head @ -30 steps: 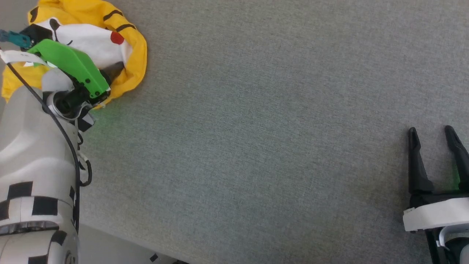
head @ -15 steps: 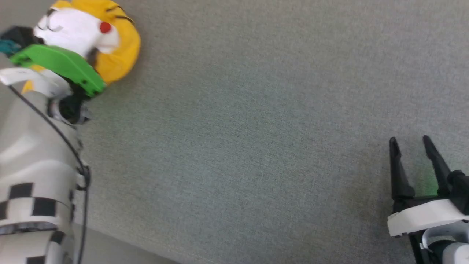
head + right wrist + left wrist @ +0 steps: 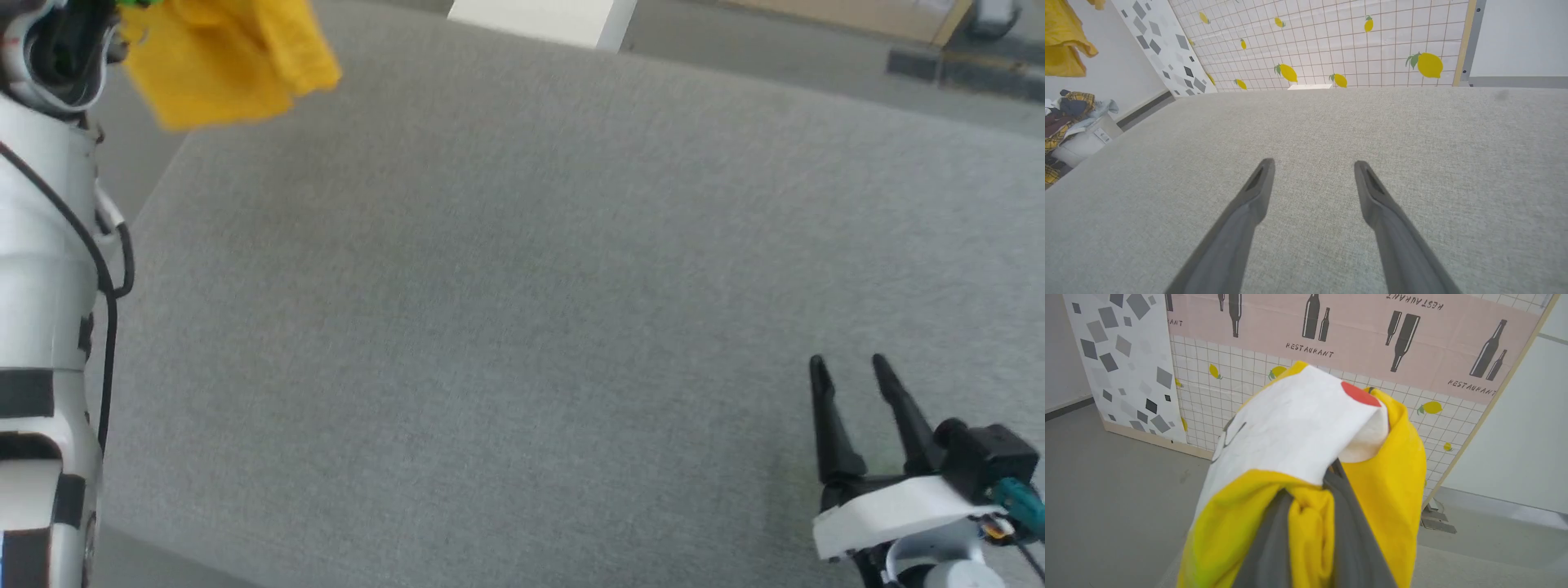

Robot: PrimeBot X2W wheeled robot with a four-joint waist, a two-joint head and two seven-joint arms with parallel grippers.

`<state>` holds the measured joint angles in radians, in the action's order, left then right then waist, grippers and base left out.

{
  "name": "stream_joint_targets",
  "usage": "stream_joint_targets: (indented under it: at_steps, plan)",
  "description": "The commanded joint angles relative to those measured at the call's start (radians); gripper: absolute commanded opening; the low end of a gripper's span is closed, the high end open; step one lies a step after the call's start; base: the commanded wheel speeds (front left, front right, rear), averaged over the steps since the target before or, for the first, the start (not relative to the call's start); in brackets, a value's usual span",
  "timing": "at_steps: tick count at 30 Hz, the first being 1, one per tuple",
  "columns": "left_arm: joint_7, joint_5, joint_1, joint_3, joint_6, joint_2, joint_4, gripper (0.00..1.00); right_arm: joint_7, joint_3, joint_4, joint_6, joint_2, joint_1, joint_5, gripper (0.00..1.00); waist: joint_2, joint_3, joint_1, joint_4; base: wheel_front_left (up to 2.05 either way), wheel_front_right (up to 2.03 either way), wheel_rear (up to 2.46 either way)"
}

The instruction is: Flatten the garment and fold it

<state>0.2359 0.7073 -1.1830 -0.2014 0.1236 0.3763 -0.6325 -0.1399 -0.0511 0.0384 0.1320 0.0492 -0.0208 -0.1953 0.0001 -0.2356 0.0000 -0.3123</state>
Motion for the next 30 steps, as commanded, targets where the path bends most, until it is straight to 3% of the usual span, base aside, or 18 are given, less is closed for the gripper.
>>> stream_joint_targets:
  at_steps: [1, 6, 17, 22, 27, 30]
  plan:
    - [0.015, 0.026, -0.017, -0.022, 0.007, -0.003, 0.033, 0.00, -0.018, 0.007, 0.020, -0.001, 0.001, 0.008, -0.012, 1.00, -0.0001, 0.112, 0.0000, 0.080, 0.00, 0.00, 0.00]
    - [0.053, 0.086, -0.016, -0.093, 0.007, -0.027, 0.122, 0.00, -0.048, 0.019, 0.064, -0.001, 0.001, 0.002, -0.023, 1.00, -0.0001, 0.166, 0.0000, 0.141, 0.00, 0.00, 0.00]
    - [0.029, 0.213, 0.138, -0.230, 0.007, -0.206, 0.135, 0.00, -0.067, 0.007, 0.103, -0.001, 0.001, -0.033, -0.036, 1.00, -0.0001, 0.198, 0.0000, 0.260, 0.00, 0.00, 0.00]
    - [0.002, 0.220, 0.271, -0.344, 0.007, -0.283, 0.112, 0.00, -0.063, -0.013, 0.095, -0.001, 0.001, -0.033, -0.037, 1.00, -0.0001, 0.176, 0.0000, 0.295, 0.00, 0.00, 0.00]
    - [0.007, 0.172, 0.383, -0.464, -0.001, -0.304, 0.022, 0.00, -0.062, -0.011, 0.087, -0.001, 0.001, -0.023, -0.034, 1.00, -0.0001, 0.158, 0.0000, 0.330, 0.00, 0.00, 0.00]
    - [0.030, 0.121, 0.451, -0.554, -0.031, -0.313, -0.082, 0.00, -0.064, -0.008, 0.088, -0.001, 0.001, -0.023, -0.034, 1.00, -0.0001, 0.144, 0.0000, 0.351, 0.00, 0.00, 0.00]
